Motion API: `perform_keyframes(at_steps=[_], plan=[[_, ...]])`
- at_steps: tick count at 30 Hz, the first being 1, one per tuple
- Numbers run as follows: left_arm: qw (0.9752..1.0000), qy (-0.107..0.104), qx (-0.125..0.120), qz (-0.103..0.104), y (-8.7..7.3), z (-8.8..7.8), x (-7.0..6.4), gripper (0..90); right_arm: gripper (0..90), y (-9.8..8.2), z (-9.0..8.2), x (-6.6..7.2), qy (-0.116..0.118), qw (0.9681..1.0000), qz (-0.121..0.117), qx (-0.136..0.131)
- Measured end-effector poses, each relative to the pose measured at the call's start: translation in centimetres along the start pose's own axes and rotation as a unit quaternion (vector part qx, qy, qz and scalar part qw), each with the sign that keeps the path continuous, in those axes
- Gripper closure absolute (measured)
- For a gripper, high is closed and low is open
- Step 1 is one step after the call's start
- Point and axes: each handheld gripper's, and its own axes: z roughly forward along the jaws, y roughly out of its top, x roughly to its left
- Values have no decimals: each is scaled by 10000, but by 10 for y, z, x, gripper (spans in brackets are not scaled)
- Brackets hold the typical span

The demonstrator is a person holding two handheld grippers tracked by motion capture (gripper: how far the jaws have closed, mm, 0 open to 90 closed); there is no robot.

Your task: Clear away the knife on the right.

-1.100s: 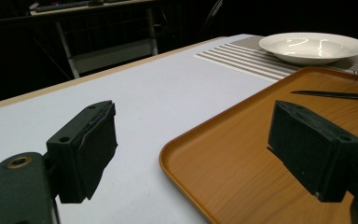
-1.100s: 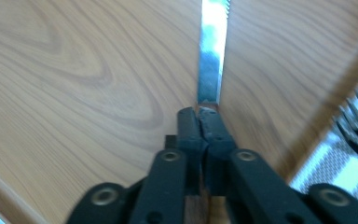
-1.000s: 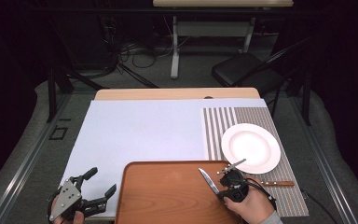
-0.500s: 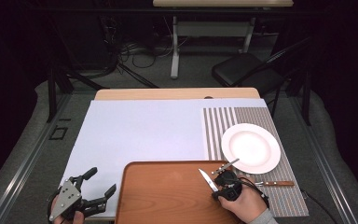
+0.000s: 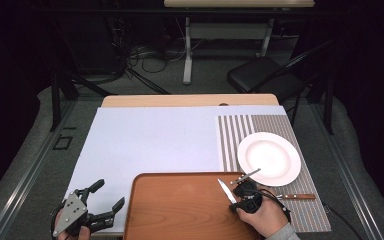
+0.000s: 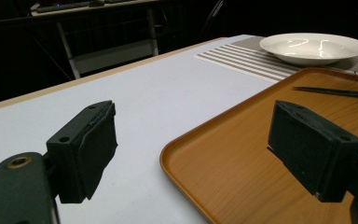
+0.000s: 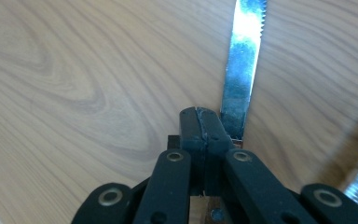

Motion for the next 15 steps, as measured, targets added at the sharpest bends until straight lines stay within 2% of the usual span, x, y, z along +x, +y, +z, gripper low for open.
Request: perform_keyframes(at_steps=[5,7,8,9,11,12,13,15], plan=[[10000,-2,-2,0,0,0,0,152,900,-3,-2,-8,-58,9999,61,-75],[10000,1,0,0,0,0,0,152,900,-4,-3,-10,-64,9997,214,-79],[10000,0,0,6,0,0,0,152,900,-5,-3,-12,-68,9998,150,-124],[10000,2,3,5,0,0,0,152,900,-5,-4,-12,-36,9996,232,-143],[10000,4,5,4,0,0,0,152,900,-7,-4,-15,-77,9996,213,-153],[10000,1,1,6,0,0,0,152,900,-7,-5,-15,-62,9994,302,-148],[10000,1,0,6,0,0,0,152,900,-8,-4,-16,-58,9992,313,-247],[10000,5,5,4,0,0,0,152,900,-8,-5,-18,-86,9993,299,-219]])
